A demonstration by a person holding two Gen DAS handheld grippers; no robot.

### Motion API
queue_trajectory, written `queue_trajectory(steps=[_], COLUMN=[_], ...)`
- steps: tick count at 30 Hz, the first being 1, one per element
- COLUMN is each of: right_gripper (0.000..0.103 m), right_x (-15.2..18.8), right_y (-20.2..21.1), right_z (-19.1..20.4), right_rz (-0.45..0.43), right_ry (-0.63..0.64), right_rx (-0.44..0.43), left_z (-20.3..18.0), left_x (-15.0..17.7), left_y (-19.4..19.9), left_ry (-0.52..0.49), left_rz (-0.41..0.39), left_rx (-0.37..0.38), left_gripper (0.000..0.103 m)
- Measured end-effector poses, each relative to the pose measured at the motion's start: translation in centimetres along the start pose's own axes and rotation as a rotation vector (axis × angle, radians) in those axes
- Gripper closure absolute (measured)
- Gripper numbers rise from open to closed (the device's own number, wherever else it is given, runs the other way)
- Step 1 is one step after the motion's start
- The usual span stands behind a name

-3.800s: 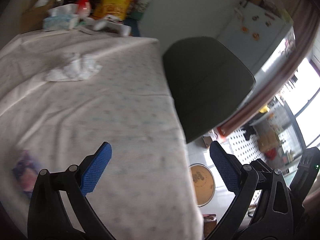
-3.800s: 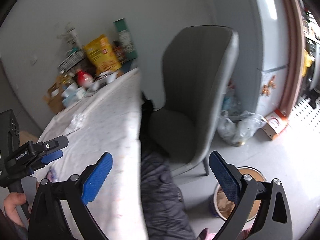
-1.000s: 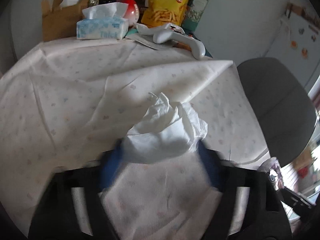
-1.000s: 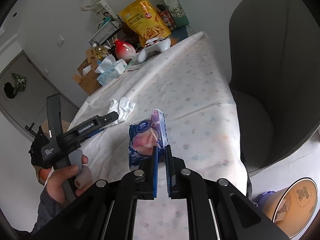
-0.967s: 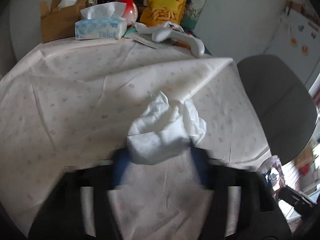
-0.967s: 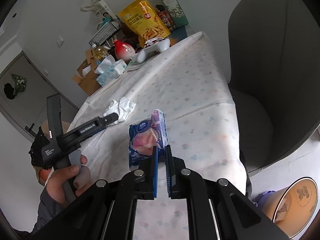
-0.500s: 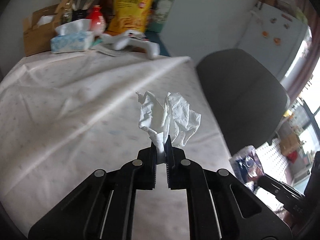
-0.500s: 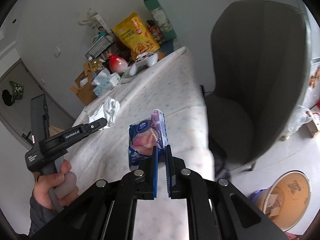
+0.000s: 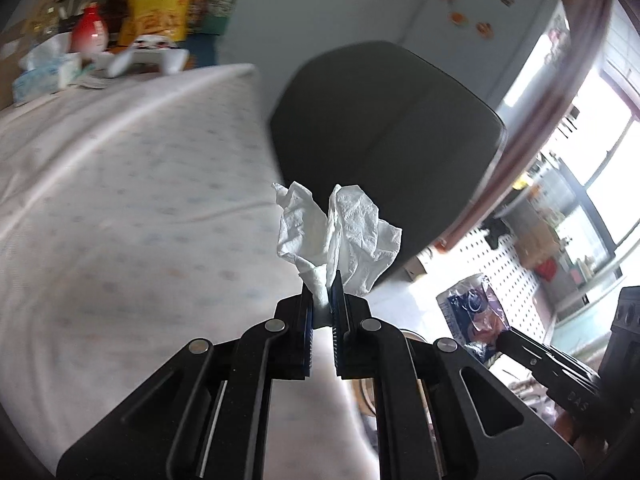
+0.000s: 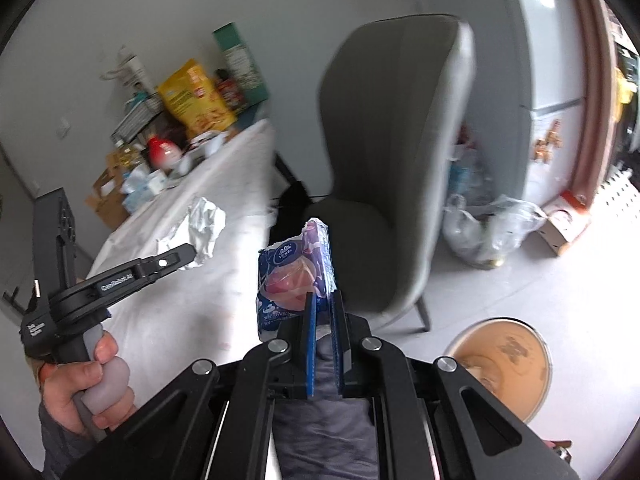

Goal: Collect trash
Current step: 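Carry the blue packet and the tissue over the trash bin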

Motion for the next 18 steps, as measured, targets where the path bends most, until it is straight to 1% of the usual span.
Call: queue_trajectory(steps=[10, 13, 16, 18], right_gripper=[0.095, 0.095, 0.095, 0.095], right_x=[1.1, 2.2, 3.4, 4.3], right_y=[4.9, 6.3, 6.9, 7.2], right_z=[-7.0, -9.9, -12.6, -14.7], right_rz=[-0.025, -0.027, -0.021, -0.02], right_ry=[-0.052, -0.091, -0.149, -0.196], right_rx=[0.116, 0.157, 0.187, 0.215], left_z=[-8.3, -10.9, -13.5, -14.5], left_x=[2.5, 3.5, 4.8, 5.4], left_y=[-2.0, -2.7, -3.3, -3.7], left_ry=[-0.116, -0.155, -0.207, -0.229], left_rz=[0.062, 0.09, 0.115, 0.129], left_rx=[0.072, 0.094, 0.111, 0.117], left_gripper=[0.095, 0.095, 0.095, 0.095])
Point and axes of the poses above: each gripper's, at about its wrist camera, not at the fingertips, and y roughly against the way its jaws point, z to its left, x to its underside, the point moved 5 cm from there along -y, roughly the way its jaws point, and after that the axes turned 14 degrees about -x, right-handed, at the moved point
